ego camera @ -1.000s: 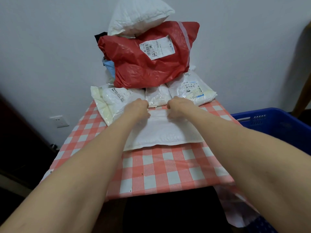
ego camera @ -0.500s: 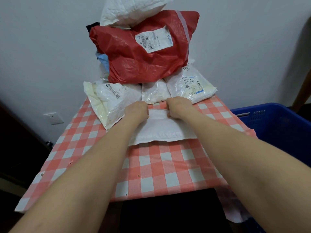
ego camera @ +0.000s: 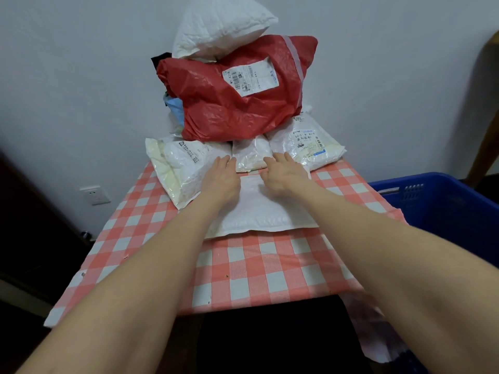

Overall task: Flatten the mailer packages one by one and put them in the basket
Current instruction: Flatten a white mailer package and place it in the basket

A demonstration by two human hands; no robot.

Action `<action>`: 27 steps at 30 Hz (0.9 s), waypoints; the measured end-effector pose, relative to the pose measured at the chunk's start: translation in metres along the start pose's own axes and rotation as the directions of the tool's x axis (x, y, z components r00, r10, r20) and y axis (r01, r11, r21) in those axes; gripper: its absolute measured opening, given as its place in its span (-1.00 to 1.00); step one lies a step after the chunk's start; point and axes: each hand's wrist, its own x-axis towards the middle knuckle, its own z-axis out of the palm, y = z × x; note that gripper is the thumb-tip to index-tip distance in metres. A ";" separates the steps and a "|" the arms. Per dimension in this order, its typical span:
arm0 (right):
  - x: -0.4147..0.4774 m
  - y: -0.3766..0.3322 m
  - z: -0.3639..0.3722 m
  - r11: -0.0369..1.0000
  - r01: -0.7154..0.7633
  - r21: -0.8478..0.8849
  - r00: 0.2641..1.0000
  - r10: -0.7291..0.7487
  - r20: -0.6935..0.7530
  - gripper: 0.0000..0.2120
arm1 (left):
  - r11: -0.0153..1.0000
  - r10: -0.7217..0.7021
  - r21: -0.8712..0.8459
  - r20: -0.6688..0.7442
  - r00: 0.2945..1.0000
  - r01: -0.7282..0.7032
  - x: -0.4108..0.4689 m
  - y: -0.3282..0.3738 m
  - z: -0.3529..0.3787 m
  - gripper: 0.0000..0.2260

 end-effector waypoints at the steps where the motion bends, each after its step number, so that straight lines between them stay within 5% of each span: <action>1: -0.003 -0.001 0.000 1.000 0.002 0.004 0.999 -0.002 0.036 -0.49 | 1.000 -0.003 -0.001 0.043 0.999 0.003 -0.001 0.000 -0.002 -0.54; 13: -0.023 -0.006 0.023 0.997 0.003 -0.082 0.977 0.015 0.213 -0.42 | 1.000 -0.011 0.015 0.321 0.947 0.006 -0.035 0.013 0.009 -0.53; 27: -0.024 -0.003 0.031 0.996 -0.004 -0.089 0.977 0.023 0.213 -0.40 | 0.998 -0.068 0.029 0.316 0.946 0.062 -0.042 0.015 0.019 -0.53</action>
